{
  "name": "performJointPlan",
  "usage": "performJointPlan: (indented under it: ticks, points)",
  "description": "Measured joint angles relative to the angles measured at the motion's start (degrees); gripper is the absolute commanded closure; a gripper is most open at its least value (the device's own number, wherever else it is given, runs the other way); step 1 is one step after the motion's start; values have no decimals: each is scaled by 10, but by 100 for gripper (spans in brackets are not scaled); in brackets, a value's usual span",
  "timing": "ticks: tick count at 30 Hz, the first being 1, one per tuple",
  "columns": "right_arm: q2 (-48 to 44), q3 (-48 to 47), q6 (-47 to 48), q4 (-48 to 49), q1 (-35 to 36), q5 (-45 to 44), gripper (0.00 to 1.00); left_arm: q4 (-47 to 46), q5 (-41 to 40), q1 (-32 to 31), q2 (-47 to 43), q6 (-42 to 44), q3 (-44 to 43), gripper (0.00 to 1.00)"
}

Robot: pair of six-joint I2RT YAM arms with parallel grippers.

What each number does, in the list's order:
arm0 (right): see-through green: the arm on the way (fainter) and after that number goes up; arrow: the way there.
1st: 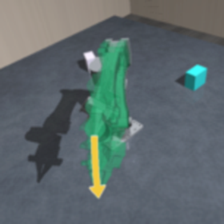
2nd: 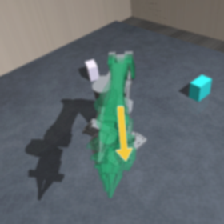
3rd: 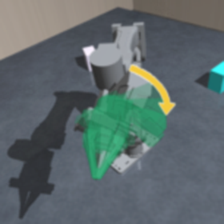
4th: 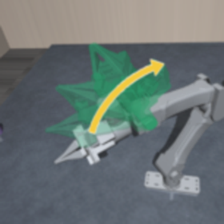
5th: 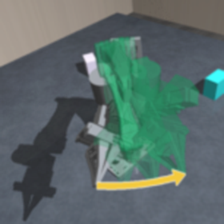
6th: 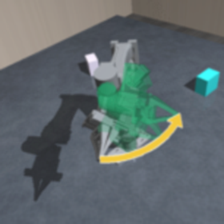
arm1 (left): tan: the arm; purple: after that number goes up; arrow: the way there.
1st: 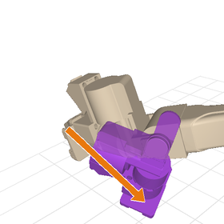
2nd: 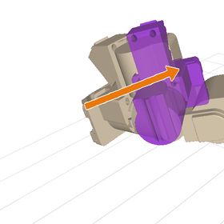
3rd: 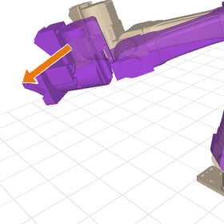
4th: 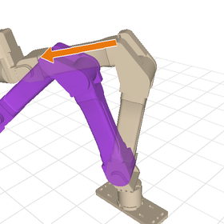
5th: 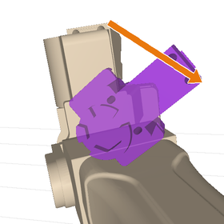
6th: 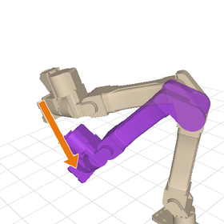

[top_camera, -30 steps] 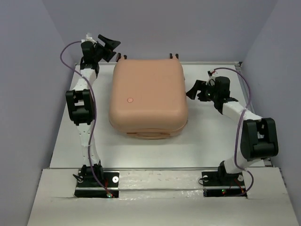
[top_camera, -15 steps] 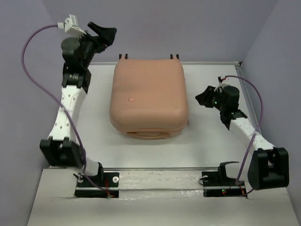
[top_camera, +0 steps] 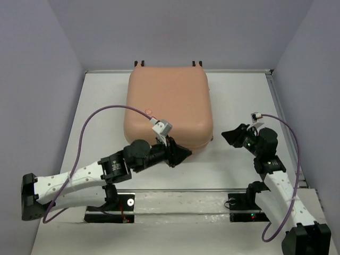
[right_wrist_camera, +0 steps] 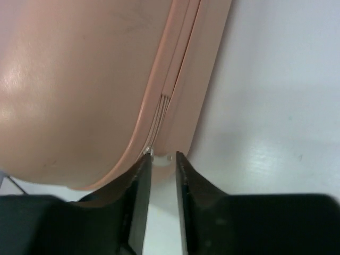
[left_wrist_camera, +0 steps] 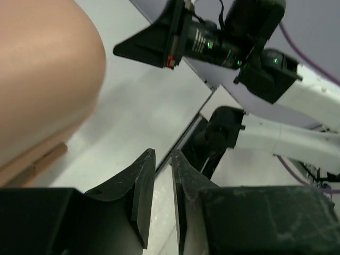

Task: Pack the luggage

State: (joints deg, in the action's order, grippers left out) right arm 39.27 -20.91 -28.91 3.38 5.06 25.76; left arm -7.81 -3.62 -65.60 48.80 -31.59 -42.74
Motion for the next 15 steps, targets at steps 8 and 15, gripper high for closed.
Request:
performJointPlan:
  ticks: [8,15]
  points:
    - [-42,6,-2,-94,40,4,61,-10,-113,-133,68,-52,94,58]
    - [31,19,26,-63,71,11,57,-53,-122,-74,152,-66,129,58]
